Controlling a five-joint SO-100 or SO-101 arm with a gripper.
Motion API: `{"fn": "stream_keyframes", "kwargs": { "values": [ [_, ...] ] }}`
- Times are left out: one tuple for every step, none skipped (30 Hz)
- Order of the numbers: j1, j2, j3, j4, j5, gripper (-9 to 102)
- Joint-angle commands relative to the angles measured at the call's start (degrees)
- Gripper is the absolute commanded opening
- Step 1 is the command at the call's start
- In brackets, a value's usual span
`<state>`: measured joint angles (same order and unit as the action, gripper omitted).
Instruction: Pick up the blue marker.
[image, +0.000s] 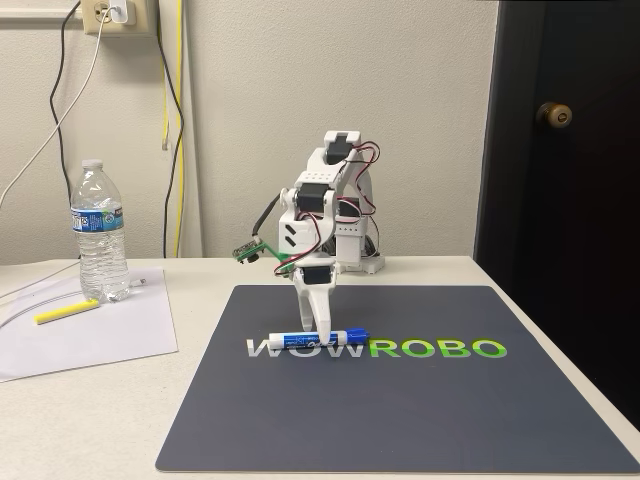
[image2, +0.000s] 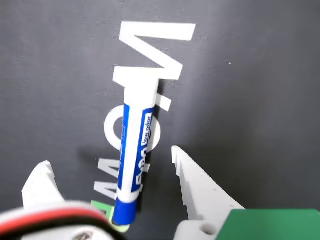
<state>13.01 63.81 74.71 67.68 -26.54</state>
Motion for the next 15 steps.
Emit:
{"fn": "stream_keyframes", "kwargs": {
  "values": [
    [-0.5, 0.1, -2.6, 0.4, 0.5, 53],
    [-0.6, -0.1, -2.8, 0.4, 0.5, 52],
    [-0.6, -0.4, -3.3, 0.8, 0.5, 49],
    [-0.6, -0.6, -3.7, 1.1, 0.5, 47],
    [-0.6, -0.8, -4.0, 1.2, 0.6, 45],
    [-0.6, -0.8, -4.0, 1.2, 0.6, 43],
    [-0.6, -0.8, -4.0, 1.2, 0.6, 42],
    [-0.6, -0.9, -4.0, 1.2, 0.6, 40],
    [-0.6, -0.9, -4.0, 1.2, 0.7, 39],
    [-0.6, -1.0, -4.0, 1.2, 0.7, 37],
    [-0.6, -1.0, -4.0, 1.2, 0.7, 36],
    [-0.6, -1.1, -4.2, 1.2, 0.7, 35],
    [-0.6, -1.2, -4.5, 1.2, 0.7, 33],
    [-0.6, -1.4, -4.7, 1.3, 0.8, 32],
    [-0.6, -1.6, -4.8, 1.3, 0.8, 30]
  ]
}}
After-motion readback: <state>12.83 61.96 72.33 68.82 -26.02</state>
